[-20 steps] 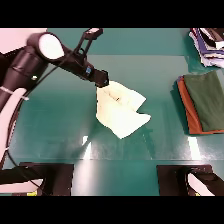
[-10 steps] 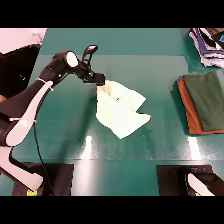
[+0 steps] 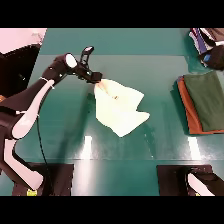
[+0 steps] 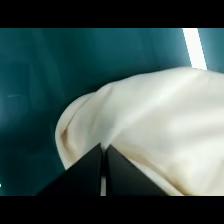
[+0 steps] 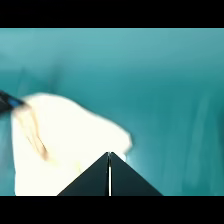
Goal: Fold the shirts.
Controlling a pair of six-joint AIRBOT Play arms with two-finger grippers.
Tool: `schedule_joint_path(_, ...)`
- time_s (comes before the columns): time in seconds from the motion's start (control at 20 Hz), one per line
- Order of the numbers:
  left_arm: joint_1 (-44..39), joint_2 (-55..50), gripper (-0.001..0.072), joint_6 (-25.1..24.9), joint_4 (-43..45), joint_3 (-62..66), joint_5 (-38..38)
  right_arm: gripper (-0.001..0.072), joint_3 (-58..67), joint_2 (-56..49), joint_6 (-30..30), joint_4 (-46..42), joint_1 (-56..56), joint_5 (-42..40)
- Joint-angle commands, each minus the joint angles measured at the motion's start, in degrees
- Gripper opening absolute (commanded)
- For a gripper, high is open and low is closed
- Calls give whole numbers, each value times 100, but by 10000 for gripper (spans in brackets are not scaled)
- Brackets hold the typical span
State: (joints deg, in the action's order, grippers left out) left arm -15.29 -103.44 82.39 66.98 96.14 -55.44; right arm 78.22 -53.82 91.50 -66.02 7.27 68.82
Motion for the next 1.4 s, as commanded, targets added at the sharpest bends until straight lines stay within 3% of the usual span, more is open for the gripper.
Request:
schedule_joint_path(0.0, 490, 417, 26, 22, 743, 70, -868, 18, -1043, -9, 162, 7, 4, 48)
schedule_joint_path(0.1, 717, 772, 26, 2, 1029, 68, -1410, 24, -1777, -101, 208, 61, 4, -13)
schedule_joint_path(0.15, 774, 907, 26, -68, 1064, 55, -1687, 129, -2076, -247, 203, 170, 7, -26)
schedule_joint_path(0.2, 778, 992, 26, -160, 1062, 37, -1880, 368, -2345, -444, 184, 376, 11, -107)
schedule_joint_path(0.25, 776, 1067, 26, -181, 1043, -2, -2011, 491, -2575, -719, 20, 713, 42, -273)
schedule_joint_path(0.4, 776, 1113, 26, -181, 621, -136, -2184, 490, -2903, -1606, -743, 1794, 407, -1169)
schedule_joint_path(0.55, 732, 1115, 26, -188, 562, -424, -2538, 489, -2430, -2608, -870, 1998, 903, -1578)
schedule_joint_path(0.85, 227, 1998, 26, -133, 627, -2002, -2286, 489, -852, -4197, -914, 1993, 1475, -1578)
schedule_joint_path(1.15, -1117, 2938, 30, -15, 614, -2618, -2315, 488, 136, -4708, -914, 1974, 1576, -1357)
schedule_joint_path(1.2, -1237, 3003, 93, -44, 614, -2612, -2284, 489, 212, -4690, -914, 1950, 1539, -1266)
schedule_joint_path(1.25, -1239, 3058, 394, -52, 614, -2599, -2208, 489, 282, -4677, -914, 1943, 1497, -1158)
schedule_joint_path(1.3, -1174, 3106, 625, -33, 693, -2546, -2109, 489, 343, -4671, -914, 1945, 1460, -1040)
schedule_joint_path(1.35, -1056, 3112, 624, -33, 765, -2439, -2033, 488, 393, -4664, -916, 1945, 1408, -940)
